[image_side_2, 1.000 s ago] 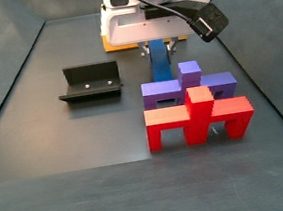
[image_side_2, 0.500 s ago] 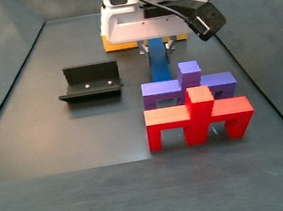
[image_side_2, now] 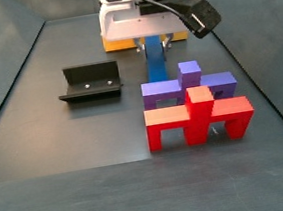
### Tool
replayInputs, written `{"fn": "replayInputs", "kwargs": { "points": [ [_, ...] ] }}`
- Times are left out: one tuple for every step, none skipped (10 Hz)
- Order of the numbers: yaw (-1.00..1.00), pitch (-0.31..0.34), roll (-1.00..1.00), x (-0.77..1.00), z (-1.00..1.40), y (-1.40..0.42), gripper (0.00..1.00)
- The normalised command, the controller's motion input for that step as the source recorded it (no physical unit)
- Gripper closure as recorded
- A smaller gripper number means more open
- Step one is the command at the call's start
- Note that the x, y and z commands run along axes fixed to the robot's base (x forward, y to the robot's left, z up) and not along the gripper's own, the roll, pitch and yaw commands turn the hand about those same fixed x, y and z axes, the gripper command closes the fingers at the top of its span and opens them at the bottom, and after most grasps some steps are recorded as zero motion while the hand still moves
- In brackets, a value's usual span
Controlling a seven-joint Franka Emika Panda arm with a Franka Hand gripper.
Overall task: Pick up the blue object. Move up. Move to above the board. Insert the blue object.
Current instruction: Pick up the blue object, then move up, then move to above the board.
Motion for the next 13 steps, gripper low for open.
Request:
{"fn": "replayInputs", "kwargs": {
  "points": [
    [0.00, 0.000, 0.00, 0.00, 0.00, 0.00, 1.00],
    [0.00, 0.000, 0.00, 0.00, 0.00, 0.00, 1.00],
    [0.00, 0.000, 0.00, 0.00, 0.00, 0.00, 1.00],
    [0.00, 0.000, 0.00, 0.00, 0.83, 0.00, 1.00],
    [-0.01, -0.011, 0.00, 0.01, 0.87, -0.01, 1.00],
    [-0.01, 0.024, -0.01, -0.05, 0.58, -0.01, 1.00],
    [-0.01, 0.007, -0.02, -0.02, 0.26, -0.01, 1.00],
    [0.00, 0.000, 0.00, 0.00, 1.40, 0.00, 1.00],
    [0.00, 0.031, 0.00, -0.02, 1.40, 0.00, 1.00],
    [0.00, 0.024, -0.01, -0.04, 1.40, 0.00, 1.00],
    [0.00, 0.008, -0.03, 0.00, 1.40, 0.00, 1.00],
    [0.00, 0.034, -0.04, 0.01, 1.40, 0.00, 1.00],
    [-0.01, 0.064, -0.05, 0.01, 1.40, 0.00, 1.00]
  ]
}}
